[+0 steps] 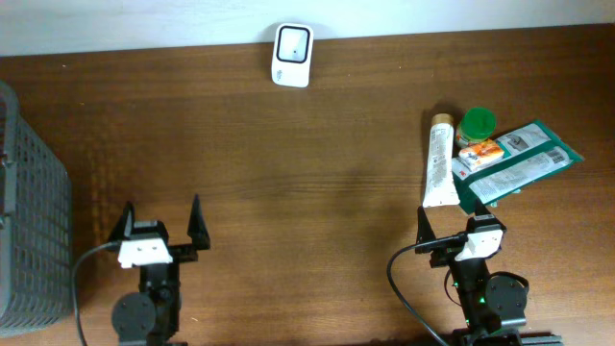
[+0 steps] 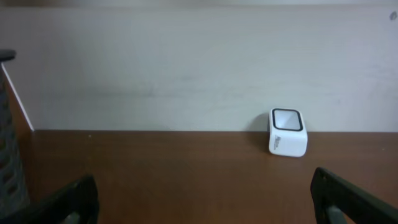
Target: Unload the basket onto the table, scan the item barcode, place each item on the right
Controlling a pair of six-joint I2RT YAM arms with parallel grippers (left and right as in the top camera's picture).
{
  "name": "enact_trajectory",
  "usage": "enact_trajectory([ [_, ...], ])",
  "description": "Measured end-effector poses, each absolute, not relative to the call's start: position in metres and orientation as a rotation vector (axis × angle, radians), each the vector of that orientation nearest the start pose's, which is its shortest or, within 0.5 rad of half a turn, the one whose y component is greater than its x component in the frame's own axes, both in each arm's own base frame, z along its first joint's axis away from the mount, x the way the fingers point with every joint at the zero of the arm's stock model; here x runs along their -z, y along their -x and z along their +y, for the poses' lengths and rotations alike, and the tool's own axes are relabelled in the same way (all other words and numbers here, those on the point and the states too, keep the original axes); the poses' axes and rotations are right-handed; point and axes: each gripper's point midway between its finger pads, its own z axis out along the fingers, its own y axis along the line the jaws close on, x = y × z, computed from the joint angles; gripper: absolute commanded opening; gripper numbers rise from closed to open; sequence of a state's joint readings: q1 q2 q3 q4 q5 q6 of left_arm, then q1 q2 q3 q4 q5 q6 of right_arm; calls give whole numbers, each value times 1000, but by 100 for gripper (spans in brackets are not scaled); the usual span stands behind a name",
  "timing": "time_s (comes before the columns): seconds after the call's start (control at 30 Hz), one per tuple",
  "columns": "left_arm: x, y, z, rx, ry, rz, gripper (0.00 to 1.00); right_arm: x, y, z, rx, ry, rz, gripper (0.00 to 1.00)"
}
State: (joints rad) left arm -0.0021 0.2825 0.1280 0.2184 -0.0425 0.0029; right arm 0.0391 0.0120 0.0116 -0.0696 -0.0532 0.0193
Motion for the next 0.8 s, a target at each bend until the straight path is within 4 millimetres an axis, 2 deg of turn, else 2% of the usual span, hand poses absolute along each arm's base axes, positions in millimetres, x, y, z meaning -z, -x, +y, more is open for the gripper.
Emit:
enact_trajectory([
  [0.03,-214,-260,7,-34,29,1506,99,-159,-246,19,-88,58,1641,98],
  [0.2,-191,-255,7,-37,26,1525,99,-159,-246,19,-88,58,1641,98],
  [0.37,-181,-247,7,-38,26,1553,99,-159,-246,19,-88,58,1641,98],
  [0.47,-158,-246,7,-40,24,1646,99,-159,-246,19,-88,59,1641,98],
  [0.8,-157,-246,7,-39,23,1650,99,-159,-246,19,-88,58,1641,98],
])
